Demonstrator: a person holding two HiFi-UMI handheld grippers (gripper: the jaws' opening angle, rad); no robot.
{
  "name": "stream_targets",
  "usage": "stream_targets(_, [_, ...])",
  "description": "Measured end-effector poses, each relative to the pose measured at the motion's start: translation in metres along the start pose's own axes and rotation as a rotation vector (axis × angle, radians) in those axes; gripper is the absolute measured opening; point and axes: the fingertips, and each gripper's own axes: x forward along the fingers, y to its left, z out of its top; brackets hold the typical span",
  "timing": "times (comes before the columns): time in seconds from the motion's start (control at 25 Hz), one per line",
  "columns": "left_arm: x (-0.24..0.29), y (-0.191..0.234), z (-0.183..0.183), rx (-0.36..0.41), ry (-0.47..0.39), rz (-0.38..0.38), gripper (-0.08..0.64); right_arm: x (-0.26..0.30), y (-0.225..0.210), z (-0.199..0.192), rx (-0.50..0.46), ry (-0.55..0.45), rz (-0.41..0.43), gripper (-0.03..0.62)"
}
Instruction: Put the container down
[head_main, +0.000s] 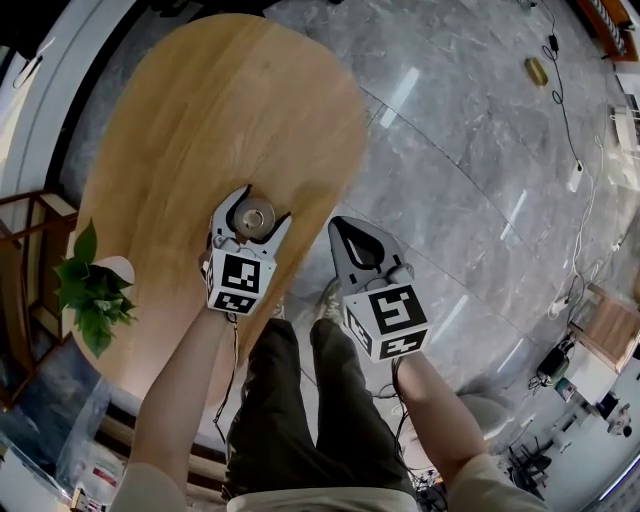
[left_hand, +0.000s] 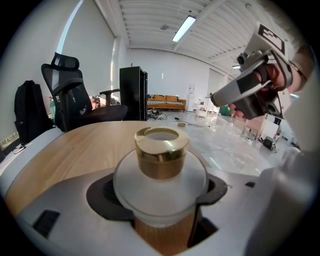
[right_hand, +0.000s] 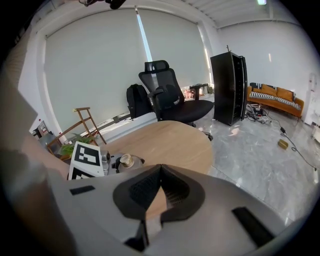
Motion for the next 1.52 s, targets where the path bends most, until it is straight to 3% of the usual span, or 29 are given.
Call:
stream_targets(0.32, [0.003, -0.002, -0.004, 0.044, -0.019, 0.024, 0.333, 0.004, 0.005, -0.001, 0.047, -0.006, 0.011, -0.003])
stream_targets(0.6, [-0.001, -0.001, -0.018, -0.022, 0.080, 0.025, 0.342, -0.003, 0.008, 0.014, 0.025, -0.011, 0.009, -0.003])
stream_targets(0.76, [-0.016, 0.000, -0.014, -0.035, 0.093, 0.036, 0.342, -0.012, 0.012, 0.028, 0.009, -0.016, 0.008, -0.003])
stream_targets(0.96, [-0.048, -0.003, -0.001, -0.107, 0.109, 0.052, 0.342, -0.034, 0.017, 0.051, 0.010, -0.033, -0.007, -0.003])
stream_targets(1.12, [-0.084, -0.001, 0.033, -0.134, 0.071, 0.083, 0.342, -0.061, 0.025, 0.078, -0.005, -0.055, -0.014, -0.003])
stream_targets(1.28, [-0.118, -0.004, 0.077, -0.084, 0.032, 0.068, 0.333, -0.097, 0.037, 0.109, -0.030, -0.084, -0.022, -0.003])
stream_targets(1.4, [-0.146, -0.003, 0.110, -0.069, 0.019, 0.061, 0.243, -0.129, 0.048, 0.133, -0.042, -0.094, -0.030, -0.003])
stream_targets(1.52, [-0.178, -0.001, 0.147, -0.078, -0.022, 0.066, 0.220, -0.165, 0.059, 0.160, -0.052, -0.120, -0.038, -0.003])
